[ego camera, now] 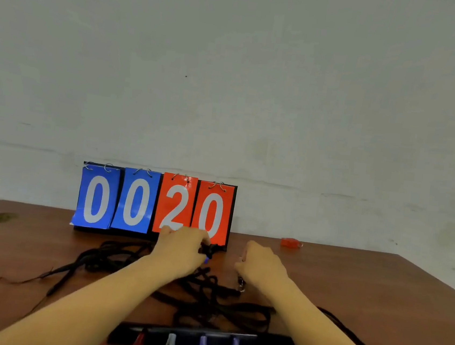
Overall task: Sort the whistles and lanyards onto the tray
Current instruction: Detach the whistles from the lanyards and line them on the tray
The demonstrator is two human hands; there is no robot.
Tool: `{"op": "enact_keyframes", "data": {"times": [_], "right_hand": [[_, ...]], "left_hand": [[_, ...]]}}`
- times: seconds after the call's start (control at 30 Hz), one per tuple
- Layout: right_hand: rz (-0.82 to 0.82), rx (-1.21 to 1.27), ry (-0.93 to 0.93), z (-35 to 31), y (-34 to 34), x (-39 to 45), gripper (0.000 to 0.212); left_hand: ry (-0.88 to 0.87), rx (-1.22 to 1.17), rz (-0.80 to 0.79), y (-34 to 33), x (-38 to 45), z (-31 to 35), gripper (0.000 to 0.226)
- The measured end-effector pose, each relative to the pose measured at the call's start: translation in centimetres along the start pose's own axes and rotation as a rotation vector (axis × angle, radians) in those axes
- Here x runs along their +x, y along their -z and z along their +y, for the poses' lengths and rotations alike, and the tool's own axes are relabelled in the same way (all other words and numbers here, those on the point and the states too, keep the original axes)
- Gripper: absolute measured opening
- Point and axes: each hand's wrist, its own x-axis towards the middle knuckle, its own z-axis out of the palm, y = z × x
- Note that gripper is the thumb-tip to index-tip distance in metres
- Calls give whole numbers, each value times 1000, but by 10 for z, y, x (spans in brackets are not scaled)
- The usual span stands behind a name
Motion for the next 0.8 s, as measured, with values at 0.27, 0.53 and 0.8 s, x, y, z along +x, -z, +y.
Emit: {"op": "enact_keyframes", "data": {"times": [0.27,0.53,0.8], "right_hand": [[-79,155,-38,19,11,-43,41],[-104,44,-25,8,-4,-42,47],[-12,-192,13,13,1,-22,31]], "left_hand": [[-163,-397,174,80,-42,39,33],[-180,-361,152,80,-60,36,24],[-71,-526,-1,57,-54,5,23]]}}
